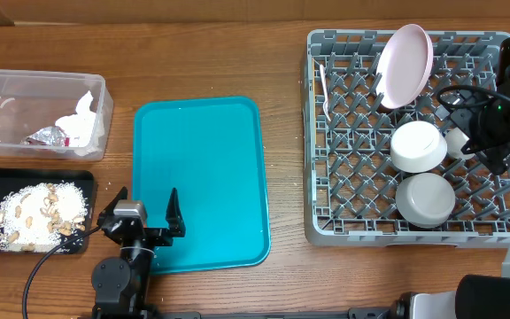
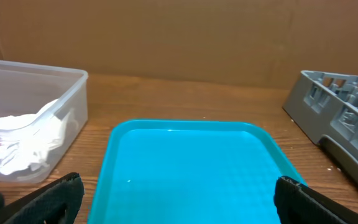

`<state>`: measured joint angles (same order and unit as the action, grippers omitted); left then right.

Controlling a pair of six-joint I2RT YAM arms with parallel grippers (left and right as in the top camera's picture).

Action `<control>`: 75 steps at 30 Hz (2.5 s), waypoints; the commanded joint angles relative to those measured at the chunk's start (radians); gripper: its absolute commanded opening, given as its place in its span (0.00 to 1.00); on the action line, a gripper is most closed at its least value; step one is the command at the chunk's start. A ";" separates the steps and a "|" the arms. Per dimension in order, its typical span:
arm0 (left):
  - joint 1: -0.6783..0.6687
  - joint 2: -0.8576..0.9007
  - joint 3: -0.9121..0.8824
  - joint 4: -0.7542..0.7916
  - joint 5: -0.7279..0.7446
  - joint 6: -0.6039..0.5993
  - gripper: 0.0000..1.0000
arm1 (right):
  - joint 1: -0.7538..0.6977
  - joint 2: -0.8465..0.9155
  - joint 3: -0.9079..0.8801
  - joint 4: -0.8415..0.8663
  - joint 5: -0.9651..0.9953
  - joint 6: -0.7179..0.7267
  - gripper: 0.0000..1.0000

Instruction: Sort waste into correct bins and load items into the dishwasher rack

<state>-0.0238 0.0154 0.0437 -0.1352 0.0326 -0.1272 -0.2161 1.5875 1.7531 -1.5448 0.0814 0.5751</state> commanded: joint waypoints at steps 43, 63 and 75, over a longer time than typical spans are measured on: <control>0.056 -0.011 -0.011 0.001 -0.019 0.019 1.00 | -0.002 -0.031 0.000 0.006 -0.002 -0.002 1.00; 0.056 -0.011 -0.011 0.001 -0.017 0.019 1.00 | -0.002 -0.636 -0.009 0.011 0.045 -0.002 1.00; 0.056 -0.011 -0.011 0.001 -0.017 0.019 1.00 | 0.151 -1.116 -0.661 0.472 -0.126 0.002 1.00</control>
<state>0.0334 0.0151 0.0395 -0.1360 0.0242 -0.1238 -0.1104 0.5705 1.2438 -1.1397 0.0055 0.5766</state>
